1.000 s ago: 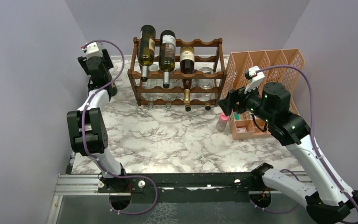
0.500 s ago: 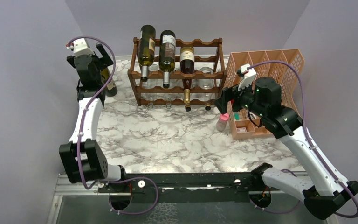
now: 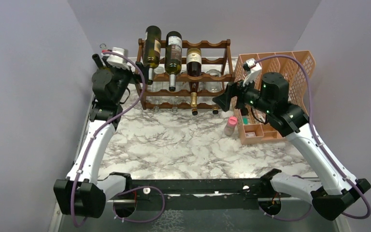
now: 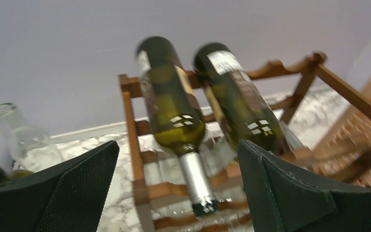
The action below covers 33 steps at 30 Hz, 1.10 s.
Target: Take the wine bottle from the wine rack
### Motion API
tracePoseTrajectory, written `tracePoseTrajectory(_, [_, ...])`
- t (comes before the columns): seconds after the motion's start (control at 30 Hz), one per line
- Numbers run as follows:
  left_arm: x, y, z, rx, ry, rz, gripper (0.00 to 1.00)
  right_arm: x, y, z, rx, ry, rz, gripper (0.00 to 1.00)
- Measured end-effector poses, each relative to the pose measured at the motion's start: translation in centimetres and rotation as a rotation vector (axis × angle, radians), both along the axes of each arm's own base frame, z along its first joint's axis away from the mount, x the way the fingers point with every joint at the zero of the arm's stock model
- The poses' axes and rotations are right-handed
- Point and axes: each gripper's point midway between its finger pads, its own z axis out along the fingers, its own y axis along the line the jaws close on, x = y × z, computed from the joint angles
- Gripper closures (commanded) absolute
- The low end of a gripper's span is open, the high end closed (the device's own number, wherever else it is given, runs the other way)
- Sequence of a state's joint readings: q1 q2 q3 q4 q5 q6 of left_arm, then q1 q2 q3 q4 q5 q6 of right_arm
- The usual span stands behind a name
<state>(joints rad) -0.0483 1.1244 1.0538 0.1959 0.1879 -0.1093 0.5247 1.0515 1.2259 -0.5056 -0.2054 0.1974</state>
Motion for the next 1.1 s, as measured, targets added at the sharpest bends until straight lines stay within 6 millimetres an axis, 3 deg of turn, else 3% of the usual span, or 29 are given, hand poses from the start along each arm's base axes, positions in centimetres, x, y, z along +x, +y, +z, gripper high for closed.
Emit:
tracePoseTrajectory(0.03, [-0.5, -1.6, -0.5, 0.031, 0.003, -0.042, 0.01, 0.2, 0.4, 0.4, 0.021, -0.004, 0.005, 0.05])
tracePoseTrajectory(0.13, [-2.1, -3.8, -1.1, 0.103, 0.006, -0.091, 0.01, 1.6, 1.5, 1.2, 0.06, -0.006, 0.004, 0.06])
tracePoseTrajectory(0.37, [-7.0, -5.4, -0.4, 0.17, -0.096, -0.097, 0.01, 6.3, 4.4, 1.5, 0.108, 0.037, -0.026, 0.07])
tracePoseTrajectory(0.47, [-8.1, -4.8, -1.0, 0.17, -0.109, -0.04, 0.01, 8.5, 5.7, 2.3, 0.144, 0.047, -0.04, 0.08])
tracePoseTrajectory(0.67, [-8.4, -1.6, -0.8, 0.16, -0.107, 0.142, 0.01, 12.5, 8.4, 3.6, 0.227, 0.071, -0.061, 0.07])
tracePoseTrajectory(0.83, [-9.1, -0.5, -0.4, 0.157, -0.124, 0.209, 0.01, 16.2, 10.9, 3.0, 0.269, 0.123, -0.081, 0.04])
tracePoseTrajectory(0.87, [-9.1, -0.4, -0.3, 0.157, -0.127, 0.214, 0.01, 16.9, 11.3, 2.6, 0.276, 0.137, -0.085, 0.01])
tracePoseTrajectory(1.1, [-9.2, -0.1, -0.5, 0.167, -0.133, 0.235, 0.01, 20.2, 13.6, -0.6, 0.299, 0.24, -0.118, 0.0])
